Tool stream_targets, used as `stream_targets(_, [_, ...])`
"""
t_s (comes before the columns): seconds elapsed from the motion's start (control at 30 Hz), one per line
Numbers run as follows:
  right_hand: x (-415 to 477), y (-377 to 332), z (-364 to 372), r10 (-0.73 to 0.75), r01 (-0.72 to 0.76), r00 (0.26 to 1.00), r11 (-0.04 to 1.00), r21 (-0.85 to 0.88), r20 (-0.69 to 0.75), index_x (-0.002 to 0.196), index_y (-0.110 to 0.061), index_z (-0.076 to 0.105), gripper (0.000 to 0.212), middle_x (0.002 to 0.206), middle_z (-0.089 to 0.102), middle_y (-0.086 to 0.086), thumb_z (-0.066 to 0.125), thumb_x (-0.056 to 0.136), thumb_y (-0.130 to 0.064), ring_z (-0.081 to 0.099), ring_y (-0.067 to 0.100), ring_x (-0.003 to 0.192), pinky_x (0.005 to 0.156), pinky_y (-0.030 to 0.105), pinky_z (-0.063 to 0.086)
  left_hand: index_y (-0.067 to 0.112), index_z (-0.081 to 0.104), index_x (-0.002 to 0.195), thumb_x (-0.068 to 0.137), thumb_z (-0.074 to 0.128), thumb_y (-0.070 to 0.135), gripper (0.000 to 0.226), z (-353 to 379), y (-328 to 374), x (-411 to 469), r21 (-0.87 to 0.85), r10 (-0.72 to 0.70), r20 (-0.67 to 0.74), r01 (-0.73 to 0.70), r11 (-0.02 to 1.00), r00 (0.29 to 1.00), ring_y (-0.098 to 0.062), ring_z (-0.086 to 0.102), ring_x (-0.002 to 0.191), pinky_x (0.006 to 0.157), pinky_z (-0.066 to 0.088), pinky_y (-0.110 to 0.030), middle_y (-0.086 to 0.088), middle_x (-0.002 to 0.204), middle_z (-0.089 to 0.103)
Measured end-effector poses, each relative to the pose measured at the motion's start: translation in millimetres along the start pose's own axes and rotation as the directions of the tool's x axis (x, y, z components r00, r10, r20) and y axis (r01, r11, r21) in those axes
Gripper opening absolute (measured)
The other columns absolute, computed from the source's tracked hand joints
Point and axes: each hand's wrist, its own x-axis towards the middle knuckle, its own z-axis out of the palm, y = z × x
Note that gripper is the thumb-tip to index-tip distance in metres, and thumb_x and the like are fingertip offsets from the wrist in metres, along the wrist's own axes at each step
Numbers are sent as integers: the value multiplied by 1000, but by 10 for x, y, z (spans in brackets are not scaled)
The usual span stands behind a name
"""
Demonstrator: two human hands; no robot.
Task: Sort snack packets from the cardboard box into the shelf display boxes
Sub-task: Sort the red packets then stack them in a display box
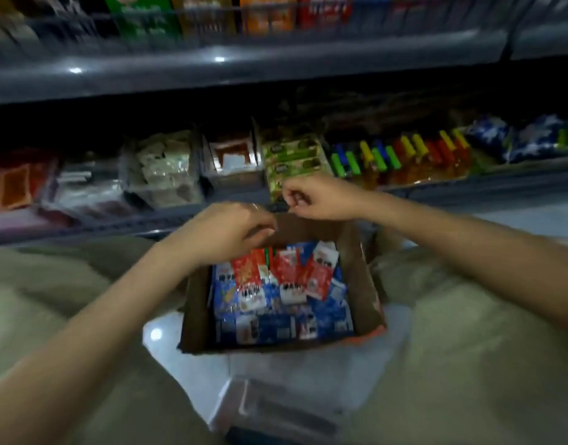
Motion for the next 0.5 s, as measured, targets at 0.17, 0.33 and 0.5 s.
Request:
stream_targets(0.17, [-148,255,1035,215,-283,866,955,89,452,99,-14,55,10,95,60,8,58,91,-12,53,16,74,64,29,43,22,65,114,97,51,24,23,488,-244,-441,-118,-127,121,142,983,984,-16,61,96,74,43,-28,4,112,67])
stream_targets(0.33, [-140,323,1933,382,-506,745,858,89,547,127,-5,44,41,110,58,13,60,91,-14,59,27,94,75,36,49,19,66,115,97,50,21,24,709,-576,-916,-142,-331,191,360,922,924,-20,61,101,77,43,-28,-1,115,67])
stream_targets(0.5, [248,81,2531,550,-741,639,629,238,538,148,-4,15,76,144,38,15,61,92,-25,55,30,116,82,33,50,21,64,117,98,46,20,27,785,-733,-1131,-161,-432,184,461,873,883,-24,62,102,80,49,-33,-3,117,66])
